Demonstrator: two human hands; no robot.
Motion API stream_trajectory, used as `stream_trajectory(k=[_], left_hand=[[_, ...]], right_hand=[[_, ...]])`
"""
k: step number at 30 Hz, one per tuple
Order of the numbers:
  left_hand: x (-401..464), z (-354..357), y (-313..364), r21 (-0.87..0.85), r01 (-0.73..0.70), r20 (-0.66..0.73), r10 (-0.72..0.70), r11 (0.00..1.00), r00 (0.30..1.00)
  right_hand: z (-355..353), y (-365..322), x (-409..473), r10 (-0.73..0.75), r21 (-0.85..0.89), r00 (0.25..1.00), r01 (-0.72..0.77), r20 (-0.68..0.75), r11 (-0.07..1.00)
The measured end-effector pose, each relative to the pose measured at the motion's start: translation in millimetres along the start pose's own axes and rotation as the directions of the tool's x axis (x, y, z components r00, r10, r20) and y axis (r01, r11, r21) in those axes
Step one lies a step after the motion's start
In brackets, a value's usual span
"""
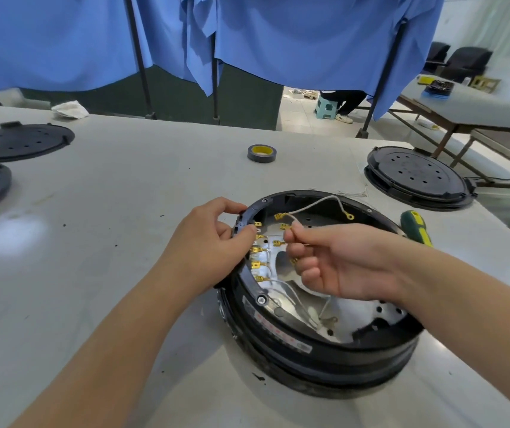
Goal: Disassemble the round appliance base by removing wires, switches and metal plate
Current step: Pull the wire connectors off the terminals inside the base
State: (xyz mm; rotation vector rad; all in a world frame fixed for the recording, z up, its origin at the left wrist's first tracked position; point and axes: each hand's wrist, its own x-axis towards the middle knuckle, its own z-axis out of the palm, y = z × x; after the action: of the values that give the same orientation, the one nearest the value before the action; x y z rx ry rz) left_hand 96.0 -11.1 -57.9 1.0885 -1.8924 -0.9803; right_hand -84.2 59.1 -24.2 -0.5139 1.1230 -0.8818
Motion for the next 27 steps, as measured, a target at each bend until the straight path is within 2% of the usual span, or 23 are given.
stream_trajectory(k=[10,16,19,27], left_hand=[[0.2,0.3,-2.7,-0.006,0.013,-0.009,-0.013,1.0,1.0],[0.7,0.1,-3.3,-0.006,0.01,-0.006,-0.01,1.0,1.0],[0.8,0.3,-4.1,-0.02,0.016,-0.012,-0.017,1.0,1.0],[2.3,-0.4,-7.5,-0.051,0.033,-0.028,-0.034,0.998,0.999]], right_hand=[[0.0,-2.4,-4.7,-0.058,-0.049,0.997,0.06,0.051,0.997],[3.1,-2.0,-5.3,-0.15,-0.24,0.988,0.155,0.039,0.958],[3.6,-1.6,-4.8,-0.21,-0.326,0.977,0.204,0.016,0.923],[4.8,-4.5,-3.4,-0.374,-0.396,0.922,0.308,-0.102,0.865]])
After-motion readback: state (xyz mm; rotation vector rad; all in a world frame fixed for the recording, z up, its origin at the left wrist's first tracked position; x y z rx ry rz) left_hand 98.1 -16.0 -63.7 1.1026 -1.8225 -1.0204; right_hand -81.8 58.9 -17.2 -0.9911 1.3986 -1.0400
